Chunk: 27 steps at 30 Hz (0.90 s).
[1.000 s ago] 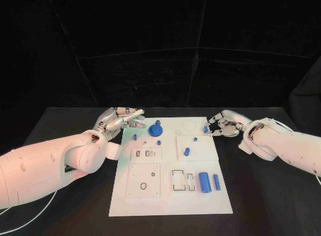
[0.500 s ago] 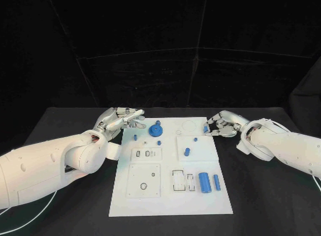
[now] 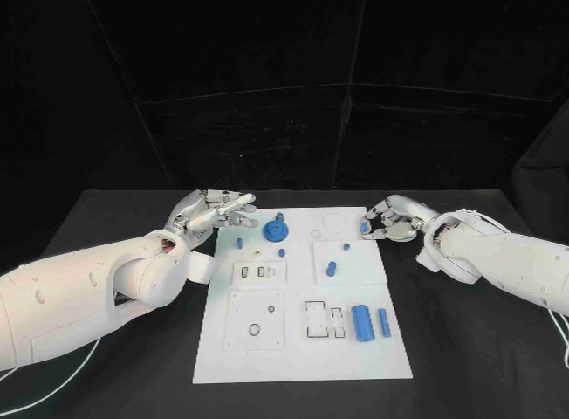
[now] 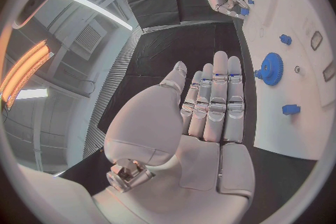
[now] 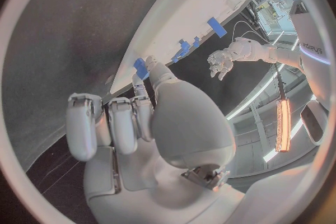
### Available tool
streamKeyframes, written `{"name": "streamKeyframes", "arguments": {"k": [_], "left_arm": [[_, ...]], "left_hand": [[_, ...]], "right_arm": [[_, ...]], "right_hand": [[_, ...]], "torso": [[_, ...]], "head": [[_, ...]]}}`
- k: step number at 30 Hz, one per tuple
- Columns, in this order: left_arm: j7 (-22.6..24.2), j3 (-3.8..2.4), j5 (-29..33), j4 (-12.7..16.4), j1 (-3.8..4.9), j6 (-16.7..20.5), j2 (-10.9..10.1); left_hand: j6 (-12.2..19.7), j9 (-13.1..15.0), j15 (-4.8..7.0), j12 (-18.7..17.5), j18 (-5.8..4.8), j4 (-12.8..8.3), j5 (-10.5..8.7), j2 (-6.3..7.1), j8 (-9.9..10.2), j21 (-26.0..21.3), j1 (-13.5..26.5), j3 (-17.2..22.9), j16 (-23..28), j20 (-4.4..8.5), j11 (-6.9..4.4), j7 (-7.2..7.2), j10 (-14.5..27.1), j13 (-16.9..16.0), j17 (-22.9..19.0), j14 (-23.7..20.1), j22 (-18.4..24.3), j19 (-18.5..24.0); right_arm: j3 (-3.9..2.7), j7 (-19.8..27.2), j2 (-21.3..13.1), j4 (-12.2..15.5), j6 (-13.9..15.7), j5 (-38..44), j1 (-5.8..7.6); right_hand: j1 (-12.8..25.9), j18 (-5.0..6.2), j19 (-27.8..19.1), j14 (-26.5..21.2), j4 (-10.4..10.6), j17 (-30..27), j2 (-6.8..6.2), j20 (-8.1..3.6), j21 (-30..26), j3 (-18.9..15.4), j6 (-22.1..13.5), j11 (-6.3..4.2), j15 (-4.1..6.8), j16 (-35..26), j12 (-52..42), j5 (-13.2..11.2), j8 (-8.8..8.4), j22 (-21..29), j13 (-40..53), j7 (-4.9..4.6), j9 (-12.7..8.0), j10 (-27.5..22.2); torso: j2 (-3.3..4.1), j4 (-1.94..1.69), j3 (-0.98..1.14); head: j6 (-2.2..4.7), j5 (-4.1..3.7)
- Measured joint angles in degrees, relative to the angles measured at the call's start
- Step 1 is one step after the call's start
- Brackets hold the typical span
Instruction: Assemble the parts on the task board
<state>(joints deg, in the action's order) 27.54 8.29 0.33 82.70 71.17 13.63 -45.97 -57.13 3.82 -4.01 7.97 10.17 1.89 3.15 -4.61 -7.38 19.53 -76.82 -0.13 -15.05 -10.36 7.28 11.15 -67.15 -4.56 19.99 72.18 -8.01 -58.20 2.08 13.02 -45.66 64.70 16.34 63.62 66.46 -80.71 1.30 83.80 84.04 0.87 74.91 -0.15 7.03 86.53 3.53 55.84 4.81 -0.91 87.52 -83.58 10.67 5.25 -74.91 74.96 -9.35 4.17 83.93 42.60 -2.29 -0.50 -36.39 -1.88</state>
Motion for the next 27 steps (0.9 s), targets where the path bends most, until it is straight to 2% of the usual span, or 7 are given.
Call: {"name": "streamKeyframes", "arguments": {"k": [2, 13, 15, 17, 19, 23, 27], "left_arm": [[0.00, 0.00, 0.00, 0.00, 0.00, -0.01, -0.01], [-0.03, 0.00, 0.00, 0.02, 0.00, -0.11, 0.00], [-0.04, 0.00, 0.00, 0.02, 0.00, -0.13, 0.00], [-0.04, 0.00, 0.00, 0.01, 0.00, -0.15, 0.00], [-0.05, 0.00, 0.00, 0.00, 0.00, -0.17, 0.00], [-0.06, 0.00, 0.00, 0.00, 0.00, -0.20, -0.05], [-0.10, 0.00, 0.00, 0.08, 0.00, -0.23, -0.22]], "left_hand": [[0.00, 0.00, 0.00, -0.22, 0.00, 0.00, 0.00, 0.00, 0.00, 0.00, 0.00, 0.00, 0.00, 0.00, 0.00, 0.00, 0.00, 0.00, 0.00, 0.00, 0.00, 0.00], [0.00, 0.00, 0.00, -0.22, 0.00, 0.00, 0.00, 0.00, 0.00, 0.00, 0.00, 0.00, 0.00, 0.00, 0.00, 0.00, 0.00, -0.01, -0.01, 0.00, 0.00, 0.00], [0.00, 0.00, 0.00, -0.22, 0.00, 0.00, 0.00, 0.00, 0.00, 0.00, 0.00, 0.00, 0.00, 0.00, 0.00, 0.00, 0.00, -0.01, -0.01, 0.00, 0.00, 0.00], [0.00, 0.00, 0.00, -0.22, 0.00, 0.00, 0.00, 0.00, 0.00, 0.00, 0.00, 0.00, 0.00, 0.00, 0.00, 0.00, 0.00, -0.01, -0.01, 0.00, -0.01, 0.00], [0.00, 0.00, 0.00, -0.22, 0.00, 0.00, 0.00, 0.00, 0.00, 0.00, 0.00, 0.00, 0.00, 0.00, 0.00, 0.00, 0.00, -0.01, -0.01, 0.00, 0.00, 0.00], [0.00, 0.00, 0.00, -0.22, 0.00, 0.00, 0.00, 0.00, 0.00, 0.00, 0.00, 0.00, 0.00, 0.00, 0.00, 0.00, 0.00, -0.01, -0.01, 0.00, -0.01, 0.00], [0.00, 0.00, 0.00, -0.22, 0.00, 0.00, 0.00, 0.00, 0.00, 0.00, 0.00, 0.00, 0.00, 0.00, 0.00, 0.00, 0.00, -0.01, -0.01, 0.00, -0.01, 0.00]], "right_arm": [[0.00, -0.03, 0.01, -0.12, 0.06, 0.01, 0.00], [0.00, -0.14, 0.26, -0.37, 0.38, 0.06, -0.01], [0.00, -0.14, 0.29, -0.37, 0.61, 0.06, -0.01], [0.00, -0.14, 0.29, -0.26, 1.00, 0.06, -0.01], [0.00, -0.14, 0.28, 0.04, 1.72, 0.00, -0.01], [0.00, -0.14, 0.10, 0.97, 3.47, -0.24, -0.01], [-0.01, -0.41, -1.01, 3.52, 6.03, -0.89, -0.02]], "right_hand": [[-0.20, 0.00, 0.08, -0.11, -0.38, 0.00, 0.57, -0.08, 0.06, 0.41, 0.95, -0.01, 0.15, 0.00, -0.16, -0.87, 0.40, 0.00, 0.00, 0.09, 0.08, 0.01], [-0.31, 0.00, 0.22, -0.01, -1.33, 0.00, 1.61, -0.75, 0.64, 2.76, 4.69, -1.46, 1.45, 0.00, -0.94, -3.55, 1.89, 0.00, 0.00, 1.45, 0.20, -0.01], [-0.17, 0.01, 0.16, -0.12, -1.47, 0.00, 1.95, -1.23, 0.65, 3.38, 5.06, -1.65, 1.57, 0.00, -0.95, -4.56, 2.22, 0.00, 0.00, 1.48, 0.21, 0.20], [0.11, 0.01, 0.16, 0.00, -1.43, 0.00, 2.26, -1.23, 1.06, 3.67, 5.07, -1.86, 1.86, 0.35, -1.39, -5.13, 2.39, 0.00, 0.00, 1.49, 0.29, 0.00], [0.05, 0.00, 0.28, 0.00, -1.71, 0.00, 2.48, -1.35, 1.22, 4.08, 5.06, -1.86, 1.86, 0.35, -1.40, -5.22, 2.43, 0.00, 0.00, 1.49, 0.31, 0.00], [0.33, 0.00, 0.16, 0.00, -1.85, 0.00, 2.77, -1.63, 1.32, 4.55, 5.06, -1.86, 1.86, 0.35, -1.62, -3.67, 2.40, 0.00, -0.01, 1.50, 0.31, 0.00], [1.08, 0.01, 0.16, 0.00, -1.86, 0.00, 2.80, -1.63, 1.56, 4.56, 5.02, -1.97, 1.86, 0.35, -1.62, -2.36, 2.38, 0.00, -0.01, 1.53, 0.31, 0.11]], "torso": [[0.00, -0.01, 0.00], [-0.03, 0.02, 0.00], [-0.03, 0.02, 0.01], [-0.03, 0.03, 0.02], [-0.03, 0.03, 0.02], [-0.04, 0.08, 0.05], [-0.09, 0.09, 0.02]], "head": [[-0.01, -0.02], [-0.09, -0.09], [-0.14, -0.14], [-0.18, -0.20], [-0.25, -0.24], [-0.30, -0.25], [-0.23, -0.32]]}}
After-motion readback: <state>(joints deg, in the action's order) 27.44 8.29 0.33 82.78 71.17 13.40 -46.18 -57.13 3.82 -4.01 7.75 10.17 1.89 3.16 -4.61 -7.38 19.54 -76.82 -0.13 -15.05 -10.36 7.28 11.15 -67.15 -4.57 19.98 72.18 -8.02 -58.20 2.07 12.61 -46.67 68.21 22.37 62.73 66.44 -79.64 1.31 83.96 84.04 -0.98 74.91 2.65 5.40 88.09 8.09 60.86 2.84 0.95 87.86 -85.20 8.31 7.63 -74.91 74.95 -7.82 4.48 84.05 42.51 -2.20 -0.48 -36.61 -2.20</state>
